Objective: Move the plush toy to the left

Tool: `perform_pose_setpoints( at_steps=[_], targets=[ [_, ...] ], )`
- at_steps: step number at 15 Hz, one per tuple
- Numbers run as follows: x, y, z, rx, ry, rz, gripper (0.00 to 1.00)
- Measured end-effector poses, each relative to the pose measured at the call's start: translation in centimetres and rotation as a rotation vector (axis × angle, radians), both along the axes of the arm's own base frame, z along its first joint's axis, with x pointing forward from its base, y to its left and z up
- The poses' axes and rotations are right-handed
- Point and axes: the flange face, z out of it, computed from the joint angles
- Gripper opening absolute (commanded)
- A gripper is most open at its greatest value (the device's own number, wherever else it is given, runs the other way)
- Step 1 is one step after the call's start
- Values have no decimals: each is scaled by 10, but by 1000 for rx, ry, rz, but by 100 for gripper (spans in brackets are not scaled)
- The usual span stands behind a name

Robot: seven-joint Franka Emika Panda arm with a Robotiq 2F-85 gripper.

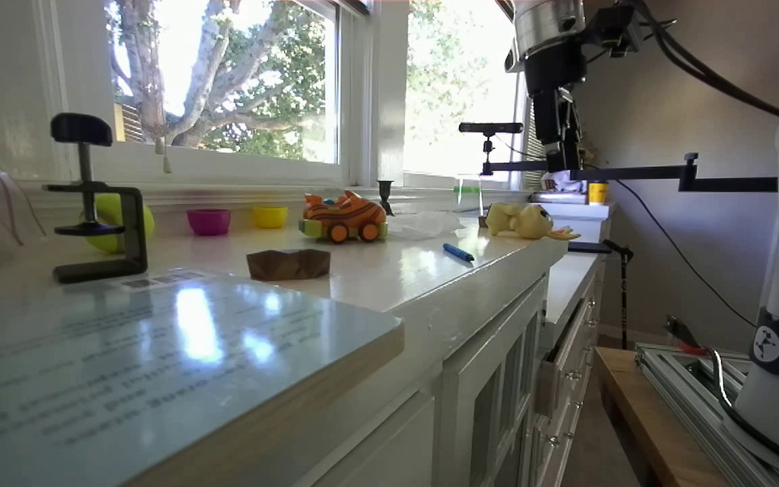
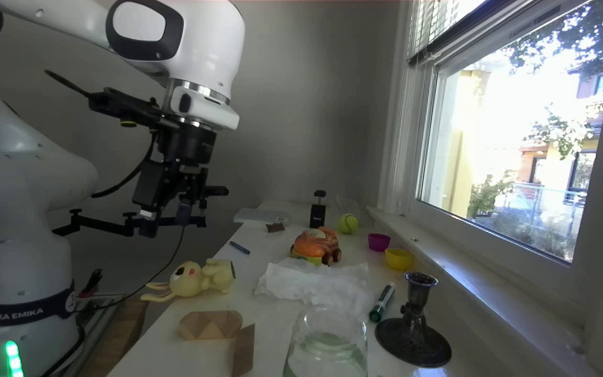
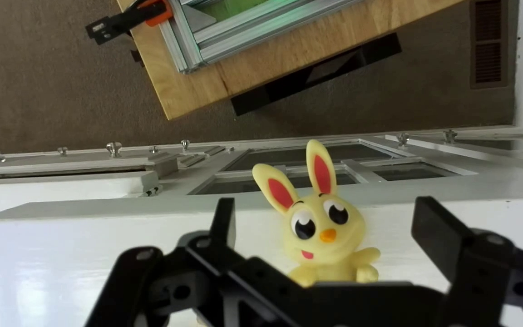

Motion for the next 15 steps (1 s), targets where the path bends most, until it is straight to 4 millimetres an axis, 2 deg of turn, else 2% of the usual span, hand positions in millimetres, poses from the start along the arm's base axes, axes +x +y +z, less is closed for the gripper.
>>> perform_pose_setpoints(
  at_steps=[3, 10, 15],
  targets=[
    [6, -1, -3, -22, -48, 17, 100],
    [11, 4, -33, -41, -118, 54, 100],
    [23, -8, -33, -38, -204, 133, 100]
  ],
)
